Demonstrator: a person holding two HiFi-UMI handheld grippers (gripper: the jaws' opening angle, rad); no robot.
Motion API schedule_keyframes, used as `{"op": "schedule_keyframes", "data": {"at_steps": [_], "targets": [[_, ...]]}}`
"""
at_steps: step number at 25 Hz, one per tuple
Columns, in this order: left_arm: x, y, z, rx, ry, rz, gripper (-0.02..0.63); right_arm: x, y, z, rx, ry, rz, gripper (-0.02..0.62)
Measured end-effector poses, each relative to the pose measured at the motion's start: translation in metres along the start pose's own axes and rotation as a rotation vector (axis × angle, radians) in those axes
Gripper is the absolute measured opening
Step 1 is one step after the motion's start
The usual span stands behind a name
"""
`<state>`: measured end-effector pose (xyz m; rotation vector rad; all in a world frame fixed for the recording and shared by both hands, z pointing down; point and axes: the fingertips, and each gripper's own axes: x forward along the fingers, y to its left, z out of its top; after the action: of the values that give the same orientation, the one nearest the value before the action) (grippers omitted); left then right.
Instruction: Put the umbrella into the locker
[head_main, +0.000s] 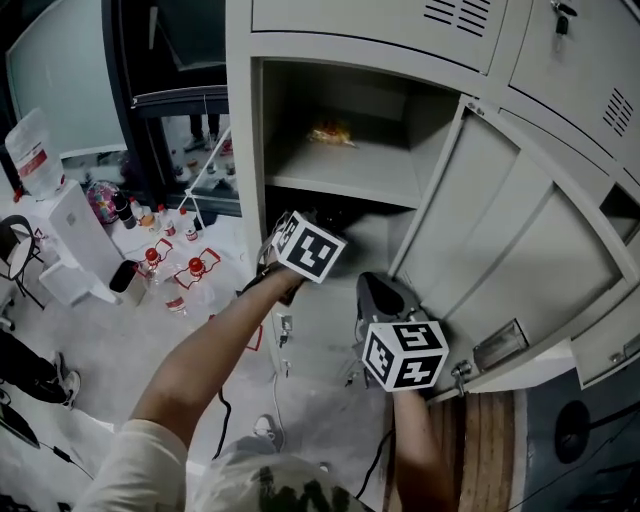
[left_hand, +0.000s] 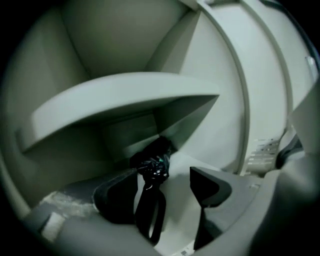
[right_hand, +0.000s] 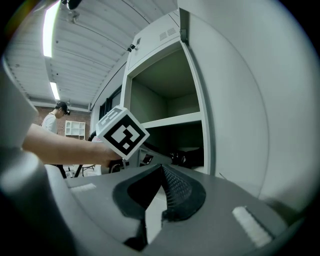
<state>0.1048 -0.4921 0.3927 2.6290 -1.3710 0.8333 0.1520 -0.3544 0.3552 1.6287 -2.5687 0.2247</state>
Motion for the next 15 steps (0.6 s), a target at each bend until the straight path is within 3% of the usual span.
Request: {"op": "schedule_keyframes", "data": {"at_steps": [6, 12, 15], "targets": [[-0.054, 0.000, 0.027, 0.004, -0.118, 0.024, 0.344, 0.000, 0.008, 0.004, 0.007, -0.005, 0.024, -0.011], [-0.092, -0.005, 0.023, -0.119, -0.216, -0.011, 0.329, -0.007, 0.013, 0.009, 0.007, -0.012, 0.032, -0.011], [-0.112, -0.005, 0.012, -0.218, -0.263, -0.027, 0.310, -0.010, 0.015, 0.012, -0.002, -0.016, 0.035, -0.011]]}}
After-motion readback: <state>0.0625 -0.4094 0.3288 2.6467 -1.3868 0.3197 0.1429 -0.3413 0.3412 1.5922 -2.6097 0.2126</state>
